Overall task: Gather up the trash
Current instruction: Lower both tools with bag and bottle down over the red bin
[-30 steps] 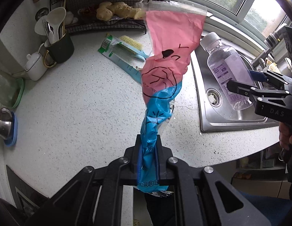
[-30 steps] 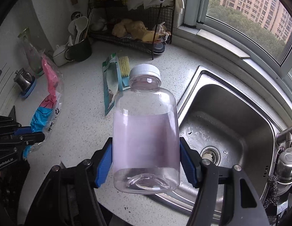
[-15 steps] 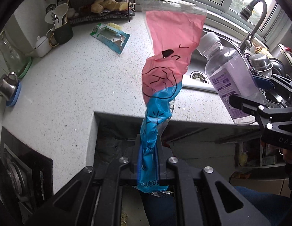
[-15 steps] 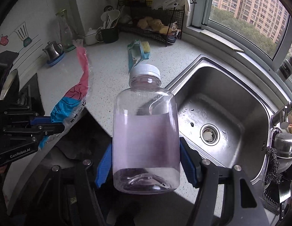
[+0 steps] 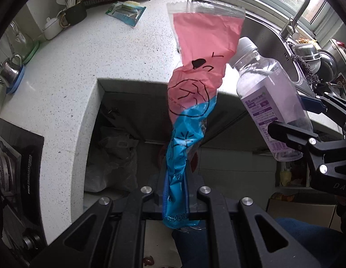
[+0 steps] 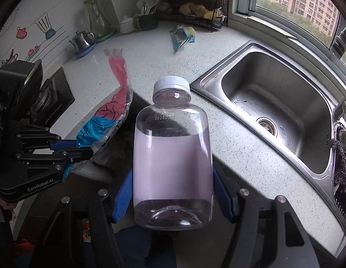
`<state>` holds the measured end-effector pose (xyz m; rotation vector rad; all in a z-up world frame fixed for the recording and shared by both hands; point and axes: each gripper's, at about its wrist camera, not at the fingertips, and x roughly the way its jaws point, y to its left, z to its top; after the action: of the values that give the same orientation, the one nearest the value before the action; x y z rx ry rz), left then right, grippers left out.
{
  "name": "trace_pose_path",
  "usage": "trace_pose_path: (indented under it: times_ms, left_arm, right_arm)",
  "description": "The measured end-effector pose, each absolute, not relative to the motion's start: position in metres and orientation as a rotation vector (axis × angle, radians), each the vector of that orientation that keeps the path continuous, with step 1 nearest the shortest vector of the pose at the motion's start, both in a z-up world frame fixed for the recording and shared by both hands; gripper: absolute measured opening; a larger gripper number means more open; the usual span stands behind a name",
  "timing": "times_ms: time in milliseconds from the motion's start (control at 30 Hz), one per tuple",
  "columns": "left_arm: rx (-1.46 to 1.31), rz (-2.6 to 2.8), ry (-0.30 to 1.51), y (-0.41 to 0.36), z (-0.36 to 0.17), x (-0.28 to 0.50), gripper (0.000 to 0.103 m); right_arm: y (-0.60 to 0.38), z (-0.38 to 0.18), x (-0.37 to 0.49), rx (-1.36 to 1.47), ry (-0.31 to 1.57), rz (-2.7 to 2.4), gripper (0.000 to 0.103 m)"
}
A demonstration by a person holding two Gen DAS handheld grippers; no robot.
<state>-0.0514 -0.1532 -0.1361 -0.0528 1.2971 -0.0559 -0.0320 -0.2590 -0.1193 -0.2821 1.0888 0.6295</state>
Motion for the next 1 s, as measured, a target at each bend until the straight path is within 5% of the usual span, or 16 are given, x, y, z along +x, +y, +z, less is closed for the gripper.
trace_pose_path:
  times_ms: [567,1000]
  left_arm:
    - [-0.033,-0.136,1.492,-0.16,-0.257,-0.052,0.01]
    - [-0.004,-0.188,1.565,-0.18,-0.401,-0.017,0.01]
  right_arm:
    - [-0.256,-0.22,-0.051,-0.264,1.29,0.602,0.063]
    - [-0.281,-0.321,-0.03,-0.276,1.356,0.533,0.063]
